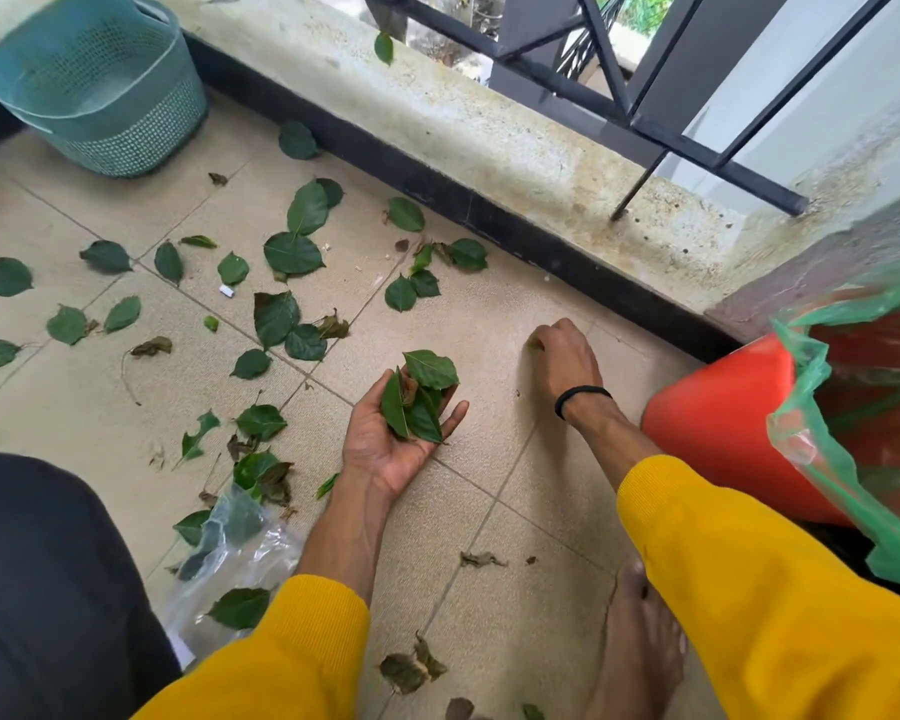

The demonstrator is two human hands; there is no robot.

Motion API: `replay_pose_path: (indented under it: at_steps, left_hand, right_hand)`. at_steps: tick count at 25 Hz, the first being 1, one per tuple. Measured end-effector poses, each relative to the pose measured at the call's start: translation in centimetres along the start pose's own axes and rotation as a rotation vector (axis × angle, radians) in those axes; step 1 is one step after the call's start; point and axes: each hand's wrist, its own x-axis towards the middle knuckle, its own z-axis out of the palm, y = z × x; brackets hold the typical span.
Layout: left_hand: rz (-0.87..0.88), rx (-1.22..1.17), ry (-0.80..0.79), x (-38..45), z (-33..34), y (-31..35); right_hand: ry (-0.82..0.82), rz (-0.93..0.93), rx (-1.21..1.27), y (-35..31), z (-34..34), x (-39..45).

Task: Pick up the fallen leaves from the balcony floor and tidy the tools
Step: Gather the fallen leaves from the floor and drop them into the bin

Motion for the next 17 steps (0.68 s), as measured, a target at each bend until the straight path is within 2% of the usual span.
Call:
replay_pose_path:
  at_steps: [2,5,9,11,17]
  left_hand:
    - [-0.012,-0.006,0.018,0.1,0.3,-0.4]
    - [-0.032,-0.002,0.009,1.1,1.0,-1.6]
    - [-0.078,0.007,-0.051,2.4,2.6,-3.2]
    - [-0.089,0.014,-0.077,2.6,3.0,-3.5]
    - [-0.088,0.045,-0.083,2.7,2.3,-3.6]
  right_hand:
    - [-0.063,0.121,0.132,-1.3,-0.7,-1.5]
    - [-0.089,0.44,0.48,-3.2,-1.6,-7.3]
    - [0.003,0.748,0.401,-2.9,-0.1,-18.5]
    - [-0.006,0.773,0.336,-2.7,1.8,-22.3]
    - [0.025,0.511,0.377,-6.7,5.5,-25.4]
